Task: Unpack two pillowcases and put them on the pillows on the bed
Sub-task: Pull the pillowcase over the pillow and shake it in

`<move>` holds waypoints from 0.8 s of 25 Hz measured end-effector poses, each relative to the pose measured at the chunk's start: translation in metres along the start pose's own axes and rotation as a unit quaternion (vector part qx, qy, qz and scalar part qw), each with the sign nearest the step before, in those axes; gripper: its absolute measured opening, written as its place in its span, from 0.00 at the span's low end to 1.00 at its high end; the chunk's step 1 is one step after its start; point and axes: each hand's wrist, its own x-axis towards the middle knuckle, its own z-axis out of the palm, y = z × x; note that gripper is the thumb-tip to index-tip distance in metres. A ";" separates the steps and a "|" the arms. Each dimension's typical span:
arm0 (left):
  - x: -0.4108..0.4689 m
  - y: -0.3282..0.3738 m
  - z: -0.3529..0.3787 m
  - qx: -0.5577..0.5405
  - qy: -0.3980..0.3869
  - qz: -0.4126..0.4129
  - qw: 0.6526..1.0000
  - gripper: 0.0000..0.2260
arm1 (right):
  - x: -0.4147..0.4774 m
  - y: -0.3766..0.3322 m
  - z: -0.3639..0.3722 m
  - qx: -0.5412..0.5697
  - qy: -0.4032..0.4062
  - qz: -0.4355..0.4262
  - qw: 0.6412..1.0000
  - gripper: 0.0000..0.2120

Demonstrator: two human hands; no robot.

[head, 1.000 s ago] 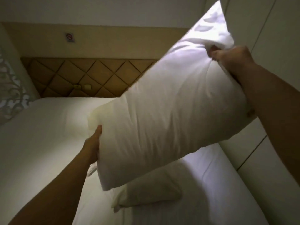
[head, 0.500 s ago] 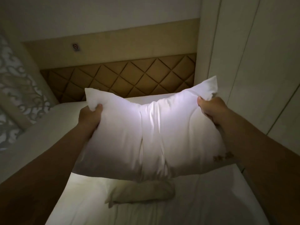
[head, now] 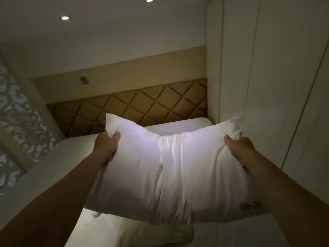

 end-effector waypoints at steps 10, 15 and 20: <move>0.076 0.018 0.067 -0.035 -0.030 0.005 0.999 0.25 | 0.050 -0.026 -0.012 0.003 0.075 -0.014 0.997 0.32; 0.156 -0.015 0.145 -0.024 -0.044 -0.034 0.998 0.25 | 0.139 -0.037 0.046 -0.020 0.091 -0.009 0.996 0.29; 0.262 -0.081 0.251 -0.011 -0.077 -0.040 0.996 0.20 | 0.271 -0.017 0.154 -0.029 0.061 0.021 0.998 0.26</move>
